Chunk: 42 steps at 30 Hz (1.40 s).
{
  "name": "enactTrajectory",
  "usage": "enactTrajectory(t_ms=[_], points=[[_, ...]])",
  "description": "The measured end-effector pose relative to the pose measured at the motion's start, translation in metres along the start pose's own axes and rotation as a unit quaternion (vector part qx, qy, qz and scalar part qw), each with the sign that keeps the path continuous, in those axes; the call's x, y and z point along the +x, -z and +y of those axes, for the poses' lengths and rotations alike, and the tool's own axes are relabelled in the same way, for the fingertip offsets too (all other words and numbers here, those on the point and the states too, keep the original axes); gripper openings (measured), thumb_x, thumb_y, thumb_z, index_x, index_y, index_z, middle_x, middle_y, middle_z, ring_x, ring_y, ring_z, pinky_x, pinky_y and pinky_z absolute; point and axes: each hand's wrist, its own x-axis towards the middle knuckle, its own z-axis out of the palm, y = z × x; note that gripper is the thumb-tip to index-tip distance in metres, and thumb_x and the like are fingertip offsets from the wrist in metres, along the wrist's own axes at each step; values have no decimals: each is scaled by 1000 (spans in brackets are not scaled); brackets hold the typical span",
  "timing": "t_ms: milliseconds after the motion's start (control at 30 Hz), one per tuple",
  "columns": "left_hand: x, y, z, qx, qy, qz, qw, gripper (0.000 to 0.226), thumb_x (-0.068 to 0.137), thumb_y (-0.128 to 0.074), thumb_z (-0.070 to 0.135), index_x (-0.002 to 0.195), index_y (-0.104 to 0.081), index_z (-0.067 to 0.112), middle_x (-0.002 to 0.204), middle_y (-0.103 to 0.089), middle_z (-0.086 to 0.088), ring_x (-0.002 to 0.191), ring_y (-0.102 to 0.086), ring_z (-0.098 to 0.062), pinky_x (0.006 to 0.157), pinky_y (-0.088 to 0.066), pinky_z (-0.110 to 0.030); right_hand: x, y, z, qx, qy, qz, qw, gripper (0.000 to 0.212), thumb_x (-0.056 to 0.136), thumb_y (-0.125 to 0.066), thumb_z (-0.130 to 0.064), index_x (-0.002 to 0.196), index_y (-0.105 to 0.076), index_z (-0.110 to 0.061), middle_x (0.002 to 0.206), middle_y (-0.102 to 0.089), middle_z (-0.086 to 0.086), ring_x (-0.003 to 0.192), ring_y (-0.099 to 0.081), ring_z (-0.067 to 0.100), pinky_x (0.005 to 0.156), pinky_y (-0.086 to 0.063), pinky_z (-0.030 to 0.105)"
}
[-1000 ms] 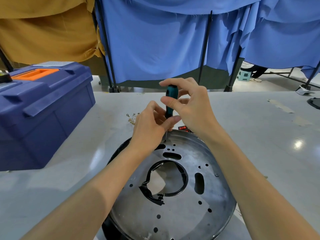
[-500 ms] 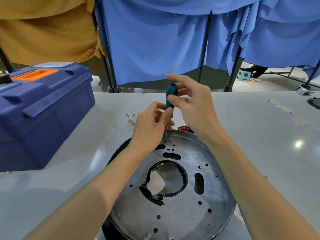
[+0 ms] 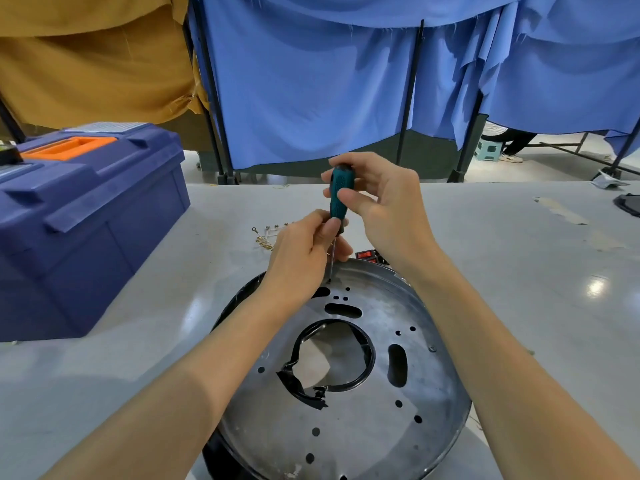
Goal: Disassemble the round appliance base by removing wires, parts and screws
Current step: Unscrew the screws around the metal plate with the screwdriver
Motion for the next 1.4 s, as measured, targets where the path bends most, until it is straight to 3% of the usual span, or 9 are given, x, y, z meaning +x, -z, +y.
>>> enactTrajectory(t_ms=[200, 367, 467, 533, 767, 933, 1133, 1300, 1400], points=[[-1, 0, -1, 43, -5, 33, 999, 23, 88, -65, 40, 93, -53, 21, 70, -70, 2, 62, -66, -8, 66, -56, -28, -1, -3, 2, -48, 7, 7, 999, 35, 83, -74, -14, 117, -65, -21, 104, -61, 2, 95, -58, 11, 81, -54, 25], [0, 0, -1, 12, -4, 10, 1000, 20, 103, -42, 20, 101, -61, 13, 77, -71, 0, 72, -70, -16, 78, -57, -47, 1, 2, 2, -4, 0, 13, 1000, 35, 87, -57, 12, 116, -62, -7, 101, -69, 9, 88, -68, 16, 82, -55, 23], [1, 1, -2, 14, -7, 33, 999, 6, 96, -58, 24, 95, -57, 18, 73, -72, 0, 69, -70, -16, 76, -58, -45, 0, -1, 1, -12, 8, -5, 1000, 27, 90, -60, -1, 114, -63, -12, 105, -67, 4, 95, -65, 14, 88, -55, 30], [0, 1, -2, 25, -4, 47, 999, 19, 88, -68, 31, 89, -51, 23, 70, -71, 1, 65, -69, -15, 71, -58, -41, -1, -4, 1, -38, 13, -6, 999, 27, 86, -70, -13, 112, -65, -22, 105, -60, 1, 94, -59, 7, 85, -53, 25], [-1, 0, -1, 13, -2, 16, 1000, 20, 102, -46, 21, 99, -64, 13, 80, -73, 0, 77, -71, -17, 81, -56, -47, 1, 2, 1, 5, 3, 16, 1000, 36, 87, -57, 11, 117, -65, -7, 102, -69, 7, 91, -68, 16, 83, -54, 19], [0, 2, -2, 34, -2, 47, 998, 24, 86, -69, 37, 95, -58, 18, 69, -72, 2, 66, -69, -13, 74, -57, -44, -2, -3, 1, -28, 13, -9, 999, 29, 84, -73, -15, 112, -67, -22, 102, -60, -1, 96, -60, 10, 83, -54, 25], [0, -1, -2, 19, 3, -5, 1000, 20, 103, -42, 22, 107, -61, 14, 83, -73, 3, 84, -71, -17, 85, -55, -48, 2, 2, 1, 10, -5, 15, 1000, 35, 85, -62, 9, 117, -63, -7, 101, -69, 8, 90, -69, 20, 78, -58, 28], [0, 1, -2, 31, -8, 28, 999, 23, 88, -66, 35, 97, -54, 17, 70, -72, 3, 66, -68, -11, 69, -57, -32, -1, -3, 0, -38, 11, -7, 999, 24, 85, -71, -17, 107, -66, -25, 104, -62, -1, 96, -61, 9, 83, -53, 24], [0, 0, -1, 14, -16, 8, 1000, 17, 99, -50, 32, 101, -57, 17, 76, -72, 2, 74, -70, -12, 76, -57, -39, 0, 0, 0, -29, 6, 14, 999, 34, 84, -72, -10, 115, -67, -22, 101, -59, 0, 94, -60, 9, 81, -53, 22]])
